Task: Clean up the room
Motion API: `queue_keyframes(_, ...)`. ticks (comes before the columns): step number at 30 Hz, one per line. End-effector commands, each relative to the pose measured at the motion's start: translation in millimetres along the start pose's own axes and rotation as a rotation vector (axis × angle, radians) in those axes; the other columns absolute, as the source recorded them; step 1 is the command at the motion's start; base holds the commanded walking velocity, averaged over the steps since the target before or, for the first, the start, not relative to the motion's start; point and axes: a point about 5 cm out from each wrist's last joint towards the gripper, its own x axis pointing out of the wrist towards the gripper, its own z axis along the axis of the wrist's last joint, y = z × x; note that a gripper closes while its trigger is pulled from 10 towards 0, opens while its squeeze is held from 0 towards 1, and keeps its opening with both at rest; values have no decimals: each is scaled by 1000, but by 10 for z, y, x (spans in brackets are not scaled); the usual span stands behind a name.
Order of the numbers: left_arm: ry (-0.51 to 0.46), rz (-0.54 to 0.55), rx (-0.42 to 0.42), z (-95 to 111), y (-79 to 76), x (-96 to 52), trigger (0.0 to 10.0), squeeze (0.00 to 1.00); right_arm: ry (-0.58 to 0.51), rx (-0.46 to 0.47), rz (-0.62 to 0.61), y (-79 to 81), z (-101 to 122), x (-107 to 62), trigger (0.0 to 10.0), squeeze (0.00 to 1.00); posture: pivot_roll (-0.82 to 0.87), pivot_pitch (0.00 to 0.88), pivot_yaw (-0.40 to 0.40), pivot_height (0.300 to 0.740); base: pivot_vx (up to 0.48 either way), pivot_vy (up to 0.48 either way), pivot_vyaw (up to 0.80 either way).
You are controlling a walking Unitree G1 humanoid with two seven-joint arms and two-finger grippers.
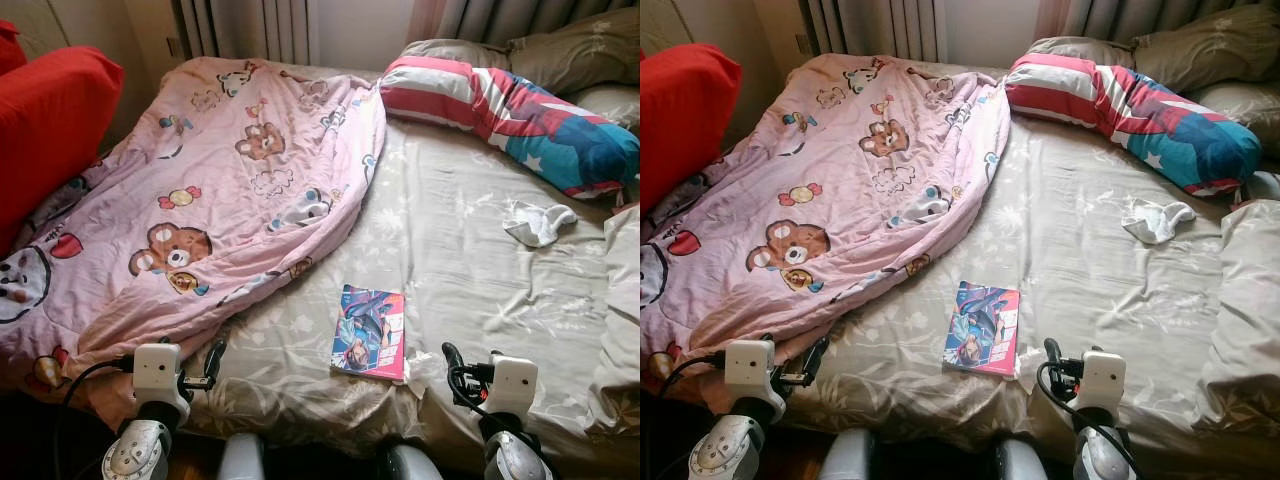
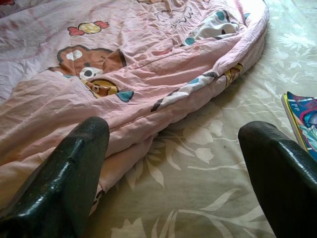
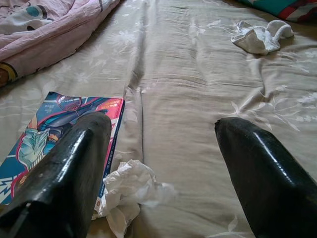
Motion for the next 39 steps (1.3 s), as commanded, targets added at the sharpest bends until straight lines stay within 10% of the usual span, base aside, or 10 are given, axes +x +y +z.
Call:
queue_keyframes(1,9,1,6,-5,23,-19,10000,0,22,-4,-8,-20,-55,-38,10000,0,160,135,-24,642,0,0,0)
queue_keyframes(39,9,-4,4,17,22,23,10000,0,57,3,29,37,-68,37,10000,0,162,139,-21,612,6,0,0)
